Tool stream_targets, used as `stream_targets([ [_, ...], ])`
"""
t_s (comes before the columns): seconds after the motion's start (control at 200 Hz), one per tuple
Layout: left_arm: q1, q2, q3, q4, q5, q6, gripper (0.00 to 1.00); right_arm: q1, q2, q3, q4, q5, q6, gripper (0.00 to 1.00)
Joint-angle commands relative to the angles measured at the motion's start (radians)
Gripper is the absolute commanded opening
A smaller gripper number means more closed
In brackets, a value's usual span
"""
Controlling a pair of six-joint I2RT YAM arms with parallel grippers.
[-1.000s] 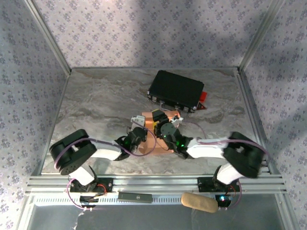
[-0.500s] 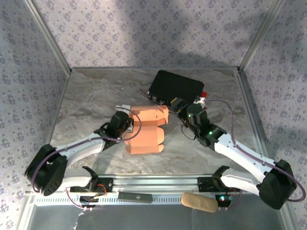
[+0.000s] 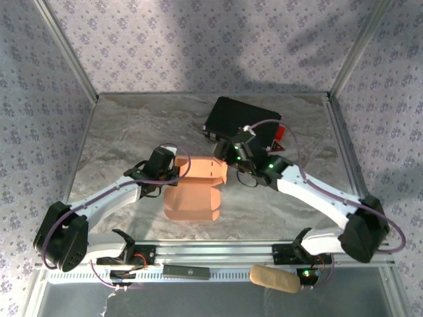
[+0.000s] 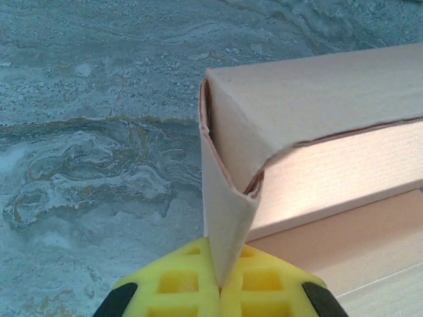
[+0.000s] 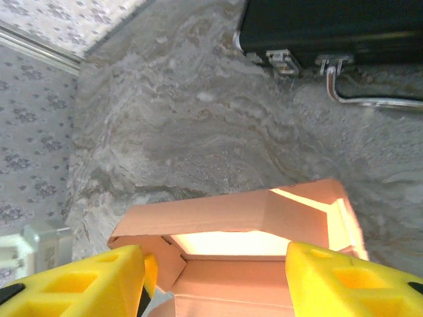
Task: Fold the paper box
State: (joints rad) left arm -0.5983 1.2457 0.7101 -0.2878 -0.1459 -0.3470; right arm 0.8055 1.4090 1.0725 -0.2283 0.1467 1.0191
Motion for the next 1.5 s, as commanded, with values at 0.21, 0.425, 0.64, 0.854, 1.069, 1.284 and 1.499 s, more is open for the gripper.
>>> stream_targets([
  [0.21, -0.024, -0.007, 0.041, -0.019, -0.010, -0.035, 0.00, 0.010, 0.190, 0.105, -0.025, 0.084, 0.125, 0.63],
  [0.425, -0.033, -0.008, 0.044, -0.013, -0.017, -0.037, 0.00, 0.002, 0.213, 0.078, 0.025, 0.020, 0.146, 0.66],
  [0.64, -0.042, -0.005, 0.048, -0.008, -0.030, -0.045, 0.00, 0.006, 0.217, 0.038, 0.094, -0.048, 0.223, 0.62],
  [0.854, -0.057, 0.000, 0.054, -0.002, -0.041, -0.046, 0.00, 0.009, 0.191, 0.005, 0.185, -0.069, 0.298, 0.60],
  [1.069, -0.068, -0.008, 0.049, -0.011, -0.075, -0.061, 0.00, -0.007, 0.182, -0.094, 0.370, -0.141, 0.424, 0.59],
  [1.284, -0.070, -0.018, 0.044, -0.026, -0.102, -0.080, 0.00, 0.056, -0.035, -0.204, 0.236, 0.099, 0.339, 0.71],
  [1.499, -0.073, -0.017, 0.048, -0.030, -0.115, -0.079, 0.00, 0.158, -0.142, -0.353, 0.226, 0.227, 0.343, 0.72],
])
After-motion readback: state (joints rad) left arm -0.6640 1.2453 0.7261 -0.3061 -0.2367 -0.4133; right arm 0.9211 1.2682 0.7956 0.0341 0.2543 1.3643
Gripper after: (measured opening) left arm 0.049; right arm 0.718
